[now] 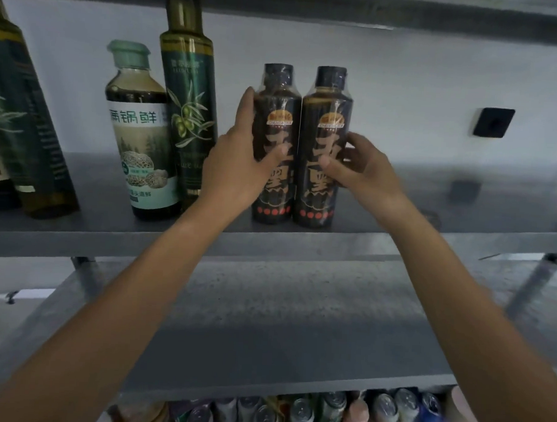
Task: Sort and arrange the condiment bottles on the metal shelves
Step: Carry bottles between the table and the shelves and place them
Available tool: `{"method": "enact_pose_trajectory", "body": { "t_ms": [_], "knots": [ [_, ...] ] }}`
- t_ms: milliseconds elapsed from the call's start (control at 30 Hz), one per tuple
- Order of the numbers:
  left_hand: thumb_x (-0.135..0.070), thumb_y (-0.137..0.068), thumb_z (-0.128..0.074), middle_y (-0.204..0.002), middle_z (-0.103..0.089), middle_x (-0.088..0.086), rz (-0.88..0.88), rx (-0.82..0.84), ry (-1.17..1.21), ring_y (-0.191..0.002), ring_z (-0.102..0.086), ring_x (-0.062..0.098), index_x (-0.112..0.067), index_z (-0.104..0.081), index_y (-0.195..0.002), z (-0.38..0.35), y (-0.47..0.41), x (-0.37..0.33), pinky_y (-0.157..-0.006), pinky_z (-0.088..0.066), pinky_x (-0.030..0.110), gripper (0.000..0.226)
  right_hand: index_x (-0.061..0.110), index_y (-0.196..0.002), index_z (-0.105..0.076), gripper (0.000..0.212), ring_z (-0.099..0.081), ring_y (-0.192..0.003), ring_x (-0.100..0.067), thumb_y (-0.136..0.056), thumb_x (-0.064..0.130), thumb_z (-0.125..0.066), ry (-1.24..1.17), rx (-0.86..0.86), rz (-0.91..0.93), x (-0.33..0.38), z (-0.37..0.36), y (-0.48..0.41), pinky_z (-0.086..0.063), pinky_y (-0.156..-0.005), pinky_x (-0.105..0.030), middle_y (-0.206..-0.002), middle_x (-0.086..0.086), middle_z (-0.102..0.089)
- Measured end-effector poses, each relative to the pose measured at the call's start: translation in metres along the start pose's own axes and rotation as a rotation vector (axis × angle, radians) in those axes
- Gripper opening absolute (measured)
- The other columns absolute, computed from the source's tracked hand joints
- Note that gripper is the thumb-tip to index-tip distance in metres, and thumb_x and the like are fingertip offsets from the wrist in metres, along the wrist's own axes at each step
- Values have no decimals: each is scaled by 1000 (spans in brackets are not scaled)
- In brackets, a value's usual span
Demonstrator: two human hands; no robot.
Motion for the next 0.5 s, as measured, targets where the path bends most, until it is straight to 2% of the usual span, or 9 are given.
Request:
{"method": "enact_pose_trajectory", "body": {
  "t_ms": [67,133,200,267,333,400,500],
  "knots": [
    [-42,-92,-54,-128,-59,2,-15,40,-141,-112,-59,21,-27,-21,-149,4,27,5,-86,-52,43,68,21,-131,-48,53,-62,-103,-9,-84,29,-69,133,0,-27,-12,0,21,-53,-89,-31,-114,3,-64],
    [-40,-95,-50,-128,-59,6,-89,11,-302,-112,-58,25,-20,-33,-145,7,61,13,-82,-52,41,56,24,-133,-48,56,-59,-107,-8,-82,32,-70,297,-51,-17,-22,-1,50,-49,-92,-32,-118,4,-63],
    [-26,-95,-54,-117,-64,11,-342,-90,-378,-101,-62,27,-9,-52,-134,5,101,16,-74,-52,36,42,24,-135,-47,57,-55,-114,-11,-83,31,-68,459,-73,26,-28,-7,84,-44,-94,-27,-125,2,-60],
    [-18,-92,-59,-108,-68,11,-575,-126,-358,-92,-65,26,-6,-62,-122,-3,139,24,-73,-53,34,33,24,-138,-43,59,-47,-123,-15,-84,36,-65,615,-80,55,-33,-20,121,-39,-96,-27,-133,1,-54],
    [-19,-91,-59,-106,-69,12,-667,-39,-314,-92,-67,26,-5,-64,-120,-14,170,39,-79,-55,35,32,23,-139,-42,61,-44,-126,-17,-84,37,-64,678,-95,23,-41,-34,159,-40,-98,-32,-135,0,-51],
    [-22,-94,-56,-107,-68,11,-694,103,-253,-93,-66,26,-7,-62,-123,-22,195,53,-77,-57,37,34,23,-139,-42,62,-47,-124,-19,-83,37,-66,703,-130,-72,-49,-47,199,-43,-96,-36,-133,0,-53],
    [-24,-94,-54,-110,-68,9,-731,295,-127,-94,-66,26,-8,-62,-124,-28,228,70,-74,-57,36,34,23,-138,-44,63,-49,-121,-18,-82,36,-68,733,-192,-250,-55,-67,264,-40,-94,-27,-131,0,-55]
  ]
}}
Point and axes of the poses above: each hand's wrist, its own y-axis away from the middle knuckle, its own z-axis out of the back of the hand, x = y × z, the point moved 2 cm from there along -y, towards the middle knuckle
